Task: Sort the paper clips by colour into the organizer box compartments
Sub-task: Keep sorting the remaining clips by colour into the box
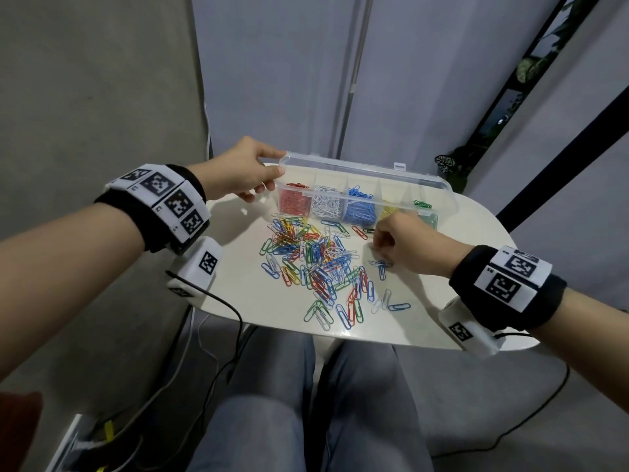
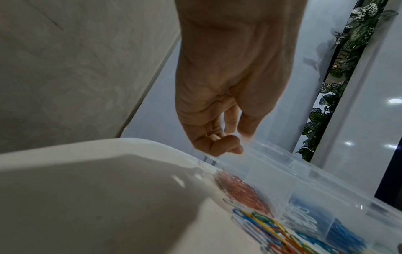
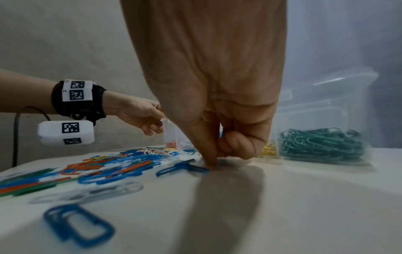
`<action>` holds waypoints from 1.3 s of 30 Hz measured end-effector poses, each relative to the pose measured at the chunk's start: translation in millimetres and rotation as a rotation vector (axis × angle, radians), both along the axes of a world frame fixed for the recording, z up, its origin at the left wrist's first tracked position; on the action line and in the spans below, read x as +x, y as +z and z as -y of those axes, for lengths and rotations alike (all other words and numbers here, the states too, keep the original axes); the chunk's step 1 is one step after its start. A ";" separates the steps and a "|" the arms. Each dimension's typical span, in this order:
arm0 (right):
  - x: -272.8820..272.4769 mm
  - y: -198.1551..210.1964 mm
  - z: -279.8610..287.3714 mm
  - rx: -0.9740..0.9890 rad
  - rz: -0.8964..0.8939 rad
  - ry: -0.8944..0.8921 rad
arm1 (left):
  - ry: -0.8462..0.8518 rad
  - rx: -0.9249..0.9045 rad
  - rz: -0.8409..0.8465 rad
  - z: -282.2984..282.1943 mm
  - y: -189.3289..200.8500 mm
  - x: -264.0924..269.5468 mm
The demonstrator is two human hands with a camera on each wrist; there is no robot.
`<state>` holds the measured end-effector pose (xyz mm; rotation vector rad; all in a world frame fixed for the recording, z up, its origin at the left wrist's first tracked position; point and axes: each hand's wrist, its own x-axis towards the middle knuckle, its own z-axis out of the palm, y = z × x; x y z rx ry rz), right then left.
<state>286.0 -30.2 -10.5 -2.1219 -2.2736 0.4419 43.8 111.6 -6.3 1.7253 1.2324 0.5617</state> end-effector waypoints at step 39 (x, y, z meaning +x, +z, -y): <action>9.4 9.3 8.0 -0.057 -0.281 0.038 | -0.002 0.006 0.005 -1.7 -1.4 -0.8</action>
